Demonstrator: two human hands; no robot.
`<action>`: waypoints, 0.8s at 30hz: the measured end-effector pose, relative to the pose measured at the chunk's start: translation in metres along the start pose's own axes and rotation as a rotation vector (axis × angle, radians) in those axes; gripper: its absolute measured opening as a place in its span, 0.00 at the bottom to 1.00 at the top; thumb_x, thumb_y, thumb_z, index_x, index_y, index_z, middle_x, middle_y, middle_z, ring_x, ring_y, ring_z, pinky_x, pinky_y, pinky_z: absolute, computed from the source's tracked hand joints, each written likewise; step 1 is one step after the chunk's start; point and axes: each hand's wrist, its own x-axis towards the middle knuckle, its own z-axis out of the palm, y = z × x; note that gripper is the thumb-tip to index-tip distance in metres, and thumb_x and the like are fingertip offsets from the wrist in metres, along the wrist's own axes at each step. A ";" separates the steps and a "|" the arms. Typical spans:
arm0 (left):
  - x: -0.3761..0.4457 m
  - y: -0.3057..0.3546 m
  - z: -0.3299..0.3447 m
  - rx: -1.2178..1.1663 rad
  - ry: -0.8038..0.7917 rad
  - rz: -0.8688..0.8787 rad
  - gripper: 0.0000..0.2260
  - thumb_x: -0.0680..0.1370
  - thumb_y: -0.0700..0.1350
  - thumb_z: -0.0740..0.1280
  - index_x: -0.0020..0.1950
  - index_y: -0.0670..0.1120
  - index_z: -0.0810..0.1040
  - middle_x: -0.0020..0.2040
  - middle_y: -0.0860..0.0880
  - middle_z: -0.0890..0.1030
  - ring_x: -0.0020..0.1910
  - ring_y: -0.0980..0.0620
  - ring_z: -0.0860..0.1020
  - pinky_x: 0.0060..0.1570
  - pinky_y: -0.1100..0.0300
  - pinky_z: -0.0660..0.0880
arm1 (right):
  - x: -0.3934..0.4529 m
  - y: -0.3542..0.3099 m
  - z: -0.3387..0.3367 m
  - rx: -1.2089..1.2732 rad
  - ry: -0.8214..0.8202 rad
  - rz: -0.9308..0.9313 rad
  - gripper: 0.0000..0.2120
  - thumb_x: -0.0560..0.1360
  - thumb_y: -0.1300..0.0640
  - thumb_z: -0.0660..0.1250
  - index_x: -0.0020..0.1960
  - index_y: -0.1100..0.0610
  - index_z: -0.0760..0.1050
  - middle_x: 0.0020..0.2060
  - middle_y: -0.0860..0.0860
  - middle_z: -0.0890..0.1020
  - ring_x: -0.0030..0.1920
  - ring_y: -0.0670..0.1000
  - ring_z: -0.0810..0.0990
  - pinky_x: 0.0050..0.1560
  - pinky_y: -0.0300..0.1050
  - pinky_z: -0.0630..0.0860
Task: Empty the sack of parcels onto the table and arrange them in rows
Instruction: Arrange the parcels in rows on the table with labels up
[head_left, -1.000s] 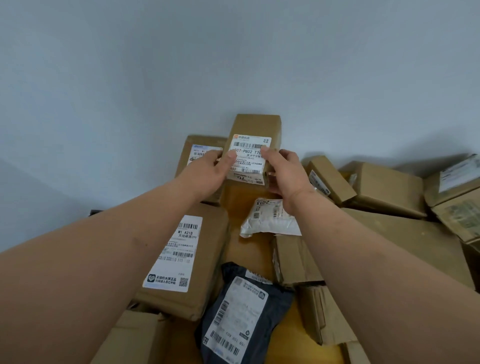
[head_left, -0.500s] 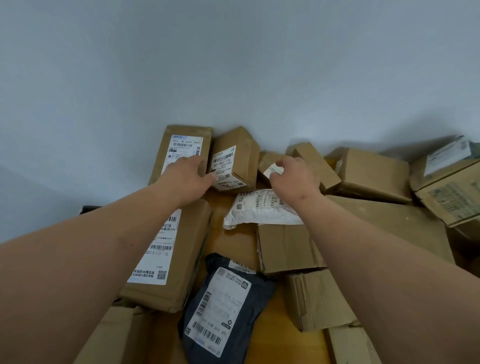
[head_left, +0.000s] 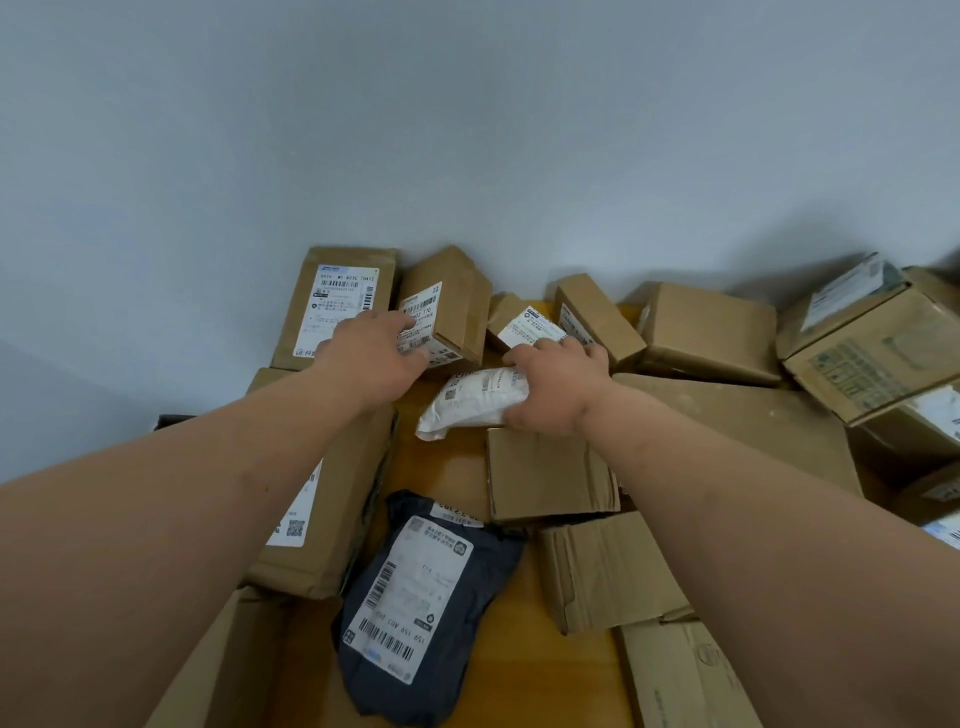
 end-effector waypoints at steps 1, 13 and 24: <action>-0.002 0.002 0.000 -0.007 0.005 0.003 0.26 0.78 0.58 0.65 0.75 0.52 0.68 0.70 0.46 0.73 0.66 0.43 0.72 0.64 0.40 0.72 | -0.003 0.002 -0.003 0.014 0.013 0.003 0.32 0.72 0.39 0.66 0.73 0.43 0.64 0.67 0.50 0.72 0.68 0.56 0.67 0.70 0.60 0.57; -0.053 0.054 -0.007 -0.457 -0.003 -0.004 0.25 0.82 0.63 0.52 0.66 0.48 0.75 0.59 0.47 0.77 0.60 0.46 0.74 0.63 0.48 0.70 | -0.060 0.038 -0.046 0.879 -0.106 0.163 0.21 0.71 0.43 0.69 0.57 0.56 0.78 0.49 0.51 0.78 0.47 0.52 0.75 0.44 0.46 0.70; -0.122 0.050 0.025 -0.208 -0.556 -0.170 0.08 0.80 0.51 0.66 0.55 0.48 0.79 0.51 0.45 0.83 0.49 0.48 0.82 0.48 0.55 0.81 | -0.111 0.028 -0.016 0.639 -0.620 0.180 0.28 0.72 0.47 0.74 0.68 0.56 0.73 0.62 0.55 0.78 0.57 0.57 0.79 0.54 0.51 0.81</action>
